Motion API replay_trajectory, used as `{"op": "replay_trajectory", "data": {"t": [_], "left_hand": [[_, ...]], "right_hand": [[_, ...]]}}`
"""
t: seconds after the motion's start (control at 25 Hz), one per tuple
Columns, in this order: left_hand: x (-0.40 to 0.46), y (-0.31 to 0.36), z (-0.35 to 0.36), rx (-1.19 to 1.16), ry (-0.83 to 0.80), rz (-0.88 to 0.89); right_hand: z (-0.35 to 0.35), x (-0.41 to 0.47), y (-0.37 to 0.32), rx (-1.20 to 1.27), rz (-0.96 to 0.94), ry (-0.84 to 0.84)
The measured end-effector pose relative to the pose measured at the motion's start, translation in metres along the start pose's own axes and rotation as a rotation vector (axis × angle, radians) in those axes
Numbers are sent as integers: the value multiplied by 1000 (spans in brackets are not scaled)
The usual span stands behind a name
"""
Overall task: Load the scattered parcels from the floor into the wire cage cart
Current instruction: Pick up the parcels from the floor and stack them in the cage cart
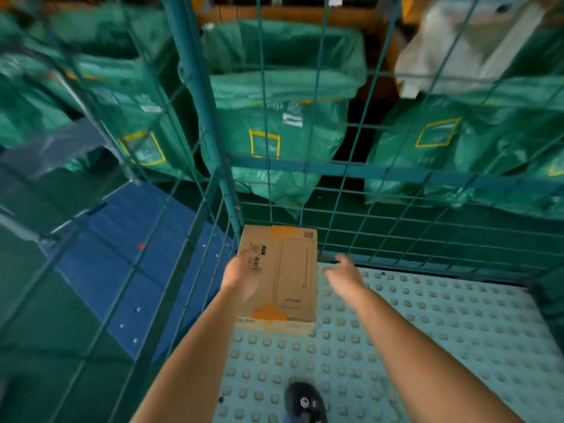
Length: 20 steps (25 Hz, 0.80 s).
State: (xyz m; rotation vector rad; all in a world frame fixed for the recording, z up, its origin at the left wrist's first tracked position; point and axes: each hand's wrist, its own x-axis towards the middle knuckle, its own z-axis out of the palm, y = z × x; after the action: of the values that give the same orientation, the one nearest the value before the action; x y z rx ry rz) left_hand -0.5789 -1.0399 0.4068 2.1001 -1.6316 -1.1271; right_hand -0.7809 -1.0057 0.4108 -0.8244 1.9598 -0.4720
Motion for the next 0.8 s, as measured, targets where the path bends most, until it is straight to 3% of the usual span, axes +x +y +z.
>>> {"op": "replay_trajectory", "data": {"t": [0.28, 0.52, 0.8], "left_hand": [[-171, 40, -76, 71, 91, 90], [-305, 33, -98, 71, 138, 212], [-387, 4, -78, 28, 69, 54]], "right_hand": [[-65, -189, -15, 55, -142, 45], [-90, -316, 21, 86, -202, 47], [-78, -370, 71, 31, -253, -35]]}}
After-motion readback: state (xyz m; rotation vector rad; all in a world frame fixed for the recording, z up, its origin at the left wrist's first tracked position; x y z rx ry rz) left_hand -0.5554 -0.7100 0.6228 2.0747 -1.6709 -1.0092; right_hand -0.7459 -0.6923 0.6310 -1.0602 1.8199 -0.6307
